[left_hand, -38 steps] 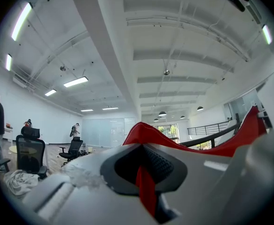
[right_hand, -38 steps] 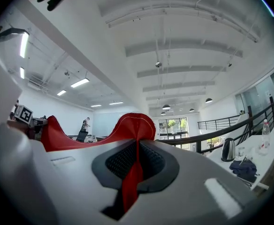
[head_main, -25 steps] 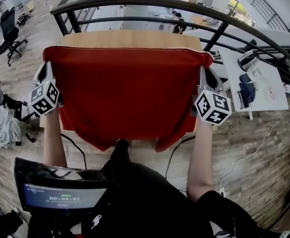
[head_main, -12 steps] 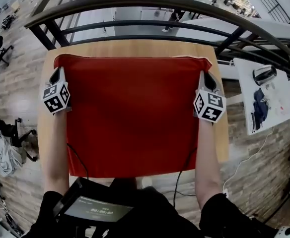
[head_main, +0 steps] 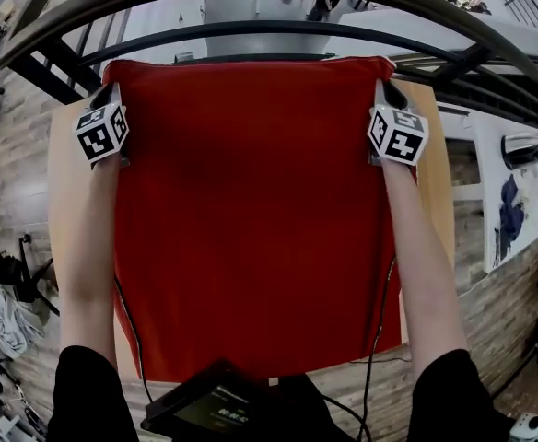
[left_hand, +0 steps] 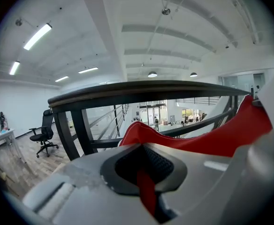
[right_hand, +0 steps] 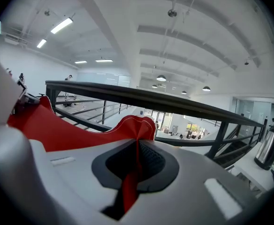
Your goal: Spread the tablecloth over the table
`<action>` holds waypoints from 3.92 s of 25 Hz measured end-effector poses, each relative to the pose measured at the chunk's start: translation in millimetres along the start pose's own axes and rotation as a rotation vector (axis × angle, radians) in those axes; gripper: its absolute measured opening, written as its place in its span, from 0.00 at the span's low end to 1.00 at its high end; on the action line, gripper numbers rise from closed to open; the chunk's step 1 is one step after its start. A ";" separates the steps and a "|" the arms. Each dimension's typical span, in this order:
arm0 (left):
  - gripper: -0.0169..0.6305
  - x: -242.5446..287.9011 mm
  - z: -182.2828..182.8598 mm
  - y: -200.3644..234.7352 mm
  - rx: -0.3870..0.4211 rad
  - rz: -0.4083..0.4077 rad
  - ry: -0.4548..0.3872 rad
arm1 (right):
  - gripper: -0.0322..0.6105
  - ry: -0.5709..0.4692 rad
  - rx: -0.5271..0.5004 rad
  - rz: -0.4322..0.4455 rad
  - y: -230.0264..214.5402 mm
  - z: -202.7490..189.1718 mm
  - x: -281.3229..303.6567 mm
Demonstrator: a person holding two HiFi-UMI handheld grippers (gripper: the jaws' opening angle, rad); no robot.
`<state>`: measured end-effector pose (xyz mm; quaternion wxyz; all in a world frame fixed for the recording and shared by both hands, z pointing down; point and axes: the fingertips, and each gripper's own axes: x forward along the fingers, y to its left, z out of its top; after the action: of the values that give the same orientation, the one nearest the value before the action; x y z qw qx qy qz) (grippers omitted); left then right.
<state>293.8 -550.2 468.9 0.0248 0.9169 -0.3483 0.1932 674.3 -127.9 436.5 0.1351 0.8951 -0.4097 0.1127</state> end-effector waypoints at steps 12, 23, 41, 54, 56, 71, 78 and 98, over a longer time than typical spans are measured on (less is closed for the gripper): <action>0.05 117.6 -5.3 21.0 0.129 -0.017 0.061 | 0.08 0.118 -0.106 0.010 20.6 -13.2 141.0; 0.45 139.9 -2.4 9.4 0.174 -0.042 0.108 | 0.46 0.192 -0.053 0.125 44.2 -19.2 158.7; 0.41 40.3 1.4 -190.6 0.217 -0.379 0.039 | 0.37 0.212 -0.009 0.247 32.1 -50.8 36.2; 0.04 -42.9 -13.6 -359.8 0.202 -0.435 0.056 | 0.07 0.217 0.109 0.199 -125.8 -113.4 0.7; 0.04 -43.7 -23.3 -384.2 0.195 -0.452 0.082 | 0.07 0.234 0.099 0.212 -134.9 -123.6 -0.6; 0.08 -4.1 -61.1 -552.6 0.169 -0.503 0.206 | 0.40 0.367 0.004 0.380 -149.9 -163.1 65.1; 0.06 3.0 -70.0 -550.3 0.142 -0.487 0.264 | 0.11 0.492 0.014 0.407 -155.0 -172.0 71.1; 0.15 34.6 -62.5 -588.6 0.231 -0.474 0.282 | 0.08 0.417 -1.005 0.159 -284.9 -152.7 123.8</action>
<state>678.0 -115.6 591.9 0.0127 0.9336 -0.0931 0.3457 957.0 15.0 575.8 0.6152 0.6454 -0.4441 0.0879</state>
